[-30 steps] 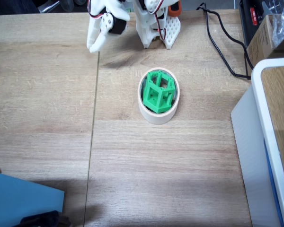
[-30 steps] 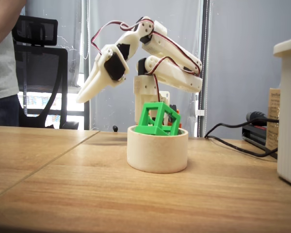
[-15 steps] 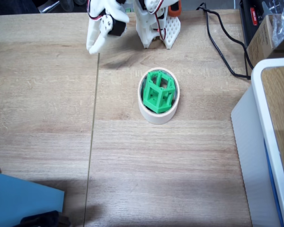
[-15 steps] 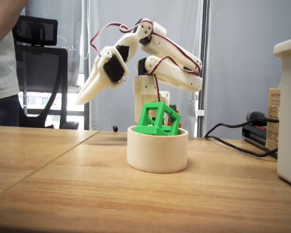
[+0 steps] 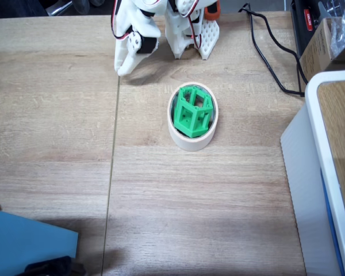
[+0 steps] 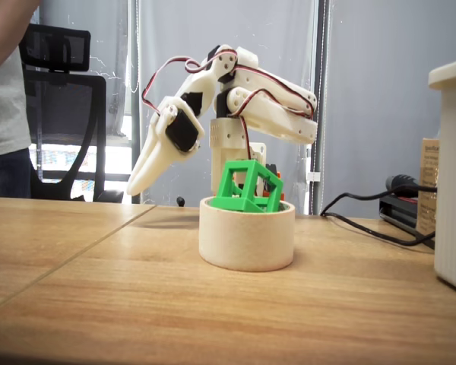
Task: Grasp a component and put it in the bin.
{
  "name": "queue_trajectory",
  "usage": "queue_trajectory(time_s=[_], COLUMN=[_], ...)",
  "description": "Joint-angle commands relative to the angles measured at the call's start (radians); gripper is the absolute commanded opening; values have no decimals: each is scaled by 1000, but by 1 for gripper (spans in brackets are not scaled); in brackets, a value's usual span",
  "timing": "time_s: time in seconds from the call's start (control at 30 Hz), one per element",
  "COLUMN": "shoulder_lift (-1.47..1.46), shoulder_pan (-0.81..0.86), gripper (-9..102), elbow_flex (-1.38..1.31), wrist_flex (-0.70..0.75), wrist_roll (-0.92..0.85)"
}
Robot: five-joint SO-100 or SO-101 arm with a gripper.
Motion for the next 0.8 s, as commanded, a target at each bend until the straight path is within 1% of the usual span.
queue_trajectory(time_s=[0.0, 0.13, 0.33, 0.43, 0.77], shoulder_lift=[21, 21, 23, 23, 23], shoulder_pan=[-5, -6, -6, -6, -6], gripper=[0, 0, 0, 0, 0], elbow_flex=[11, -5, -3, 6, 9], wrist_flex=[66, 222, 365, 390, 391], wrist_roll=[14, 14, 12, 12, 12])
